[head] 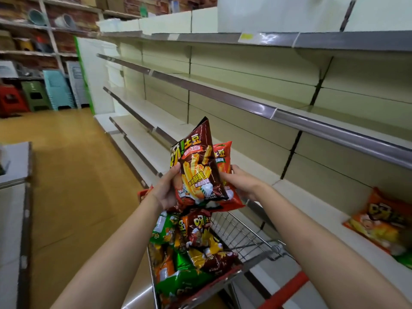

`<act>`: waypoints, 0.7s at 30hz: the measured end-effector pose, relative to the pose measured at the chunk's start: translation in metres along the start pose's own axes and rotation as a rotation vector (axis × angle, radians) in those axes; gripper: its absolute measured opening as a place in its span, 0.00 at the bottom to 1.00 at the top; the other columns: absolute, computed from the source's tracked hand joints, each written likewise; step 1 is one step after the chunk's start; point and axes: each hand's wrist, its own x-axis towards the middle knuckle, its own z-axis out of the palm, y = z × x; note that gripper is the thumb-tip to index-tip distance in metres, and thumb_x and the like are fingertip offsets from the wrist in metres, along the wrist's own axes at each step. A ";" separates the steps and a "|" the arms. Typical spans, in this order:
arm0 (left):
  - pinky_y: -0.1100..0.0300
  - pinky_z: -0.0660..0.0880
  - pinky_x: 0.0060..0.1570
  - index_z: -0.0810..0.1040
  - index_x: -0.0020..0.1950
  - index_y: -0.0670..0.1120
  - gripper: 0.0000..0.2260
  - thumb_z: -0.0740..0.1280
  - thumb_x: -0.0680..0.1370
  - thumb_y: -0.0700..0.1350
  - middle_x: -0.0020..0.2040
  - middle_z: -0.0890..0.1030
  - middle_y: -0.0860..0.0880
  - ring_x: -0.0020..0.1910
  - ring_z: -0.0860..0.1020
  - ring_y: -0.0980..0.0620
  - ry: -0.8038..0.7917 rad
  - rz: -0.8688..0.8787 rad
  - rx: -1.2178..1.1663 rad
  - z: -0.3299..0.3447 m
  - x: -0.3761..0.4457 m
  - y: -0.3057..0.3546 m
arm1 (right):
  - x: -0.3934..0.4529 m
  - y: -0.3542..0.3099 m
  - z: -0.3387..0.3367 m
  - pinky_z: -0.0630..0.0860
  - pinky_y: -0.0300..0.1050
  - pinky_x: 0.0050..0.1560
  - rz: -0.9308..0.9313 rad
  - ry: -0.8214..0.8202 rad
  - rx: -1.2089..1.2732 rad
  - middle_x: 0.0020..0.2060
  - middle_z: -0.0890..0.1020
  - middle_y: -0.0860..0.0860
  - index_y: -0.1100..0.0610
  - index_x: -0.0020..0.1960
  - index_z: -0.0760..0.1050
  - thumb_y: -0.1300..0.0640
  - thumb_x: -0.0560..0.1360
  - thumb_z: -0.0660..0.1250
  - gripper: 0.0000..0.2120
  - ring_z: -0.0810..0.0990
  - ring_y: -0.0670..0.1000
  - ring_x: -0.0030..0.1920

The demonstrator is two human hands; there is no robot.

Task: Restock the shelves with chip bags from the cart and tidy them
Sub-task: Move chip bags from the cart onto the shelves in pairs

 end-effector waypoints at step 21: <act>0.59 0.80 0.32 0.75 0.58 0.40 0.43 0.80 0.52 0.63 0.46 0.85 0.41 0.39 0.85 0.48 -0.273 -0.200 0.443 0.137 0.042 -0.085 | -0.179 0.101 -0.130 0.81 0.50 0.47 0.072 0.681 0.241 0.52 0.81 0.54 0.53 0.61 0.65 0.57 0.72 0.73 0.23 0.83 0.53 0.46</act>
